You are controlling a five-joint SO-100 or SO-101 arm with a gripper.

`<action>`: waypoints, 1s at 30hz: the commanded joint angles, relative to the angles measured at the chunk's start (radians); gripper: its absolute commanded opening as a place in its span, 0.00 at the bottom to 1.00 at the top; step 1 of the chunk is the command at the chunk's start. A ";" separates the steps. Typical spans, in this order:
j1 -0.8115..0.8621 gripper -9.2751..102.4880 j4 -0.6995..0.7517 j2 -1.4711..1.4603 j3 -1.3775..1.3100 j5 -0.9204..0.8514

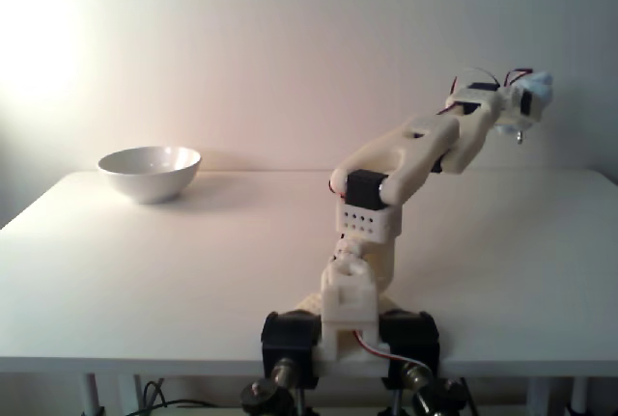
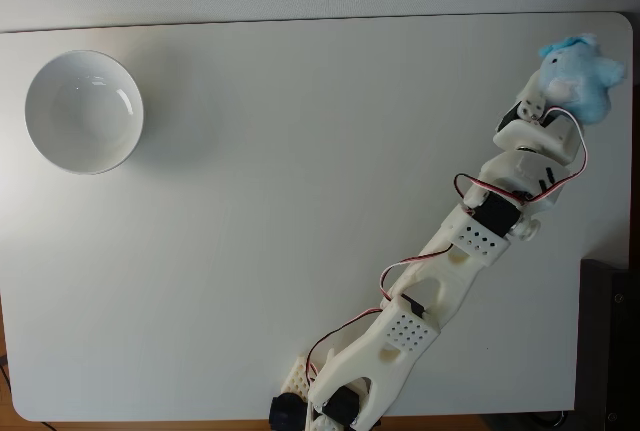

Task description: Grasp a skyblue doll and put it into the bowl.

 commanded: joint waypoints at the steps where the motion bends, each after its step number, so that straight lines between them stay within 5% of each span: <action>1: -0.028 0.08 0.008 0.025 -0.120 -0.009; 5: -0.037 0.08 0.083 0.081 -0.155 -0.008; 14: -0.117 0.08 0.563 0.385 -0.153 -0.012; 30: -0.319 0.08 0.594 0.558 -0.152 -0.014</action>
